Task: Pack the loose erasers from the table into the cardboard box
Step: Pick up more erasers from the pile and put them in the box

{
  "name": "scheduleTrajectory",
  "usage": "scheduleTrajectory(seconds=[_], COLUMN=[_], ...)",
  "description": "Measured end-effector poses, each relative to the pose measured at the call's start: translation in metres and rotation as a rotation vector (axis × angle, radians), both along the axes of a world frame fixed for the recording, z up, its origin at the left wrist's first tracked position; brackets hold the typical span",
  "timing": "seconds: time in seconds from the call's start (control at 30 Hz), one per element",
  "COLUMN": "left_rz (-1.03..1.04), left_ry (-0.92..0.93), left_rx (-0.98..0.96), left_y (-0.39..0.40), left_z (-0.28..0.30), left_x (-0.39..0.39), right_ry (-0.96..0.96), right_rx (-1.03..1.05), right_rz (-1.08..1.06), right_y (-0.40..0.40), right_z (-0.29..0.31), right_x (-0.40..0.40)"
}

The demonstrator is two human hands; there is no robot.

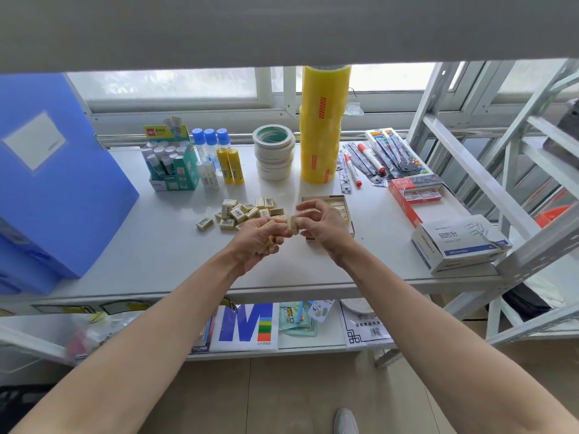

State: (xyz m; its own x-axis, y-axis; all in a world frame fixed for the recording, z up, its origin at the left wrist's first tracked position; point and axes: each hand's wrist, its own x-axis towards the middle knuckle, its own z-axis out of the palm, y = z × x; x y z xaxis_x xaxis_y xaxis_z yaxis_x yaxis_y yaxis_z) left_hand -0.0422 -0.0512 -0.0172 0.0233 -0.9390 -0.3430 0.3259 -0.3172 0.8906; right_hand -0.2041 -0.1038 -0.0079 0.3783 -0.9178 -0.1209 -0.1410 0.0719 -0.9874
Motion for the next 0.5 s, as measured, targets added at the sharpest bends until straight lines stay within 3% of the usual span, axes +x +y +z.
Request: scheduleTrajectory(seconds=[0.3,0.5], left_rz=[0.054,0.083], left_ry=[-0.017,-0.054], left_rx=[0.044,0.060], left_y=[-0.006,-0.010], left_z=[0.001,0.001], left_x=[-0.011,-0.019], right_ry=[0.162,0.421], right_rx=[-0.192,-0.447], right_rz=[0.078,0.040], right_y=[0.001,0.003], right_z=[0.002,-0.005], right_x=[-0.005,-0.007])
